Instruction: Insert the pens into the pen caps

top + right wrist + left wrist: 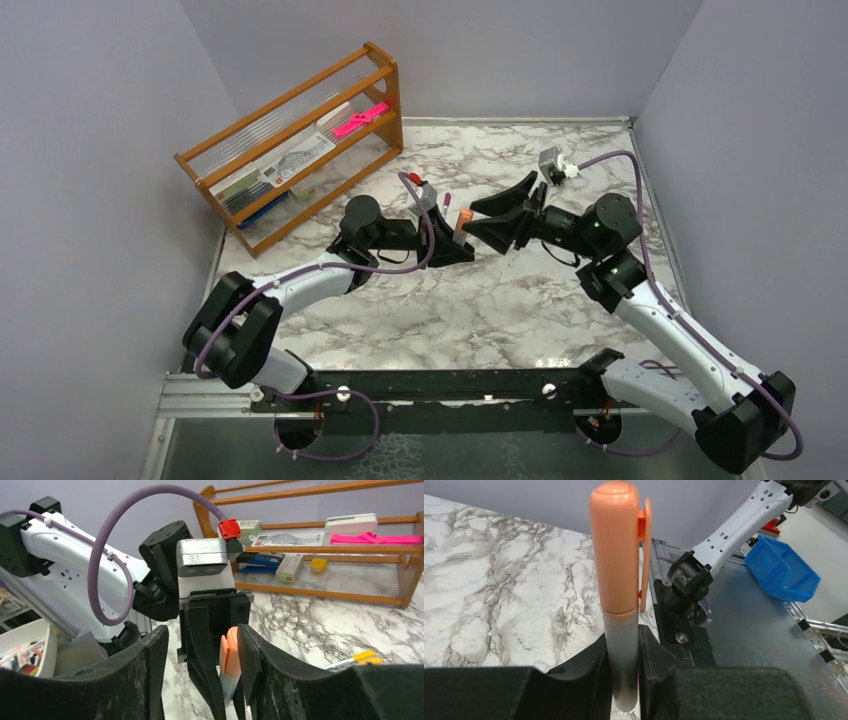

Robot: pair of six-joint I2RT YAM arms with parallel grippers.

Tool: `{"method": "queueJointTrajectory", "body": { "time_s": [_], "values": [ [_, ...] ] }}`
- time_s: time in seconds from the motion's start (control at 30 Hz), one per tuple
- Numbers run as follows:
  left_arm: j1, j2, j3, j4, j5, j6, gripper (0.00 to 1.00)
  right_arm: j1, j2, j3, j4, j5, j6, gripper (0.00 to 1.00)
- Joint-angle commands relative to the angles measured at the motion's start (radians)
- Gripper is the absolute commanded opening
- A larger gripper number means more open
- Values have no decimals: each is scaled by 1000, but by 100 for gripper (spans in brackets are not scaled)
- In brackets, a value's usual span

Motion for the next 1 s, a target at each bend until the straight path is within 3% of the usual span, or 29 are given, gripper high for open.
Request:
{"method": "queueJointTrajectory", "body": {
  "time_s": [0.0,0.6,0.97],
  "values": [
    [-5,6,26,58,65,-16,0,-6,29,32,45,-86,-15,50],
    [-25,16,38,68,54,-18,0,-6,66,23,51,-65,-5,36],
    [-26,2,39,72,46,-28,0,-5,88,15,41,-39,-16,41]
  ]
}}
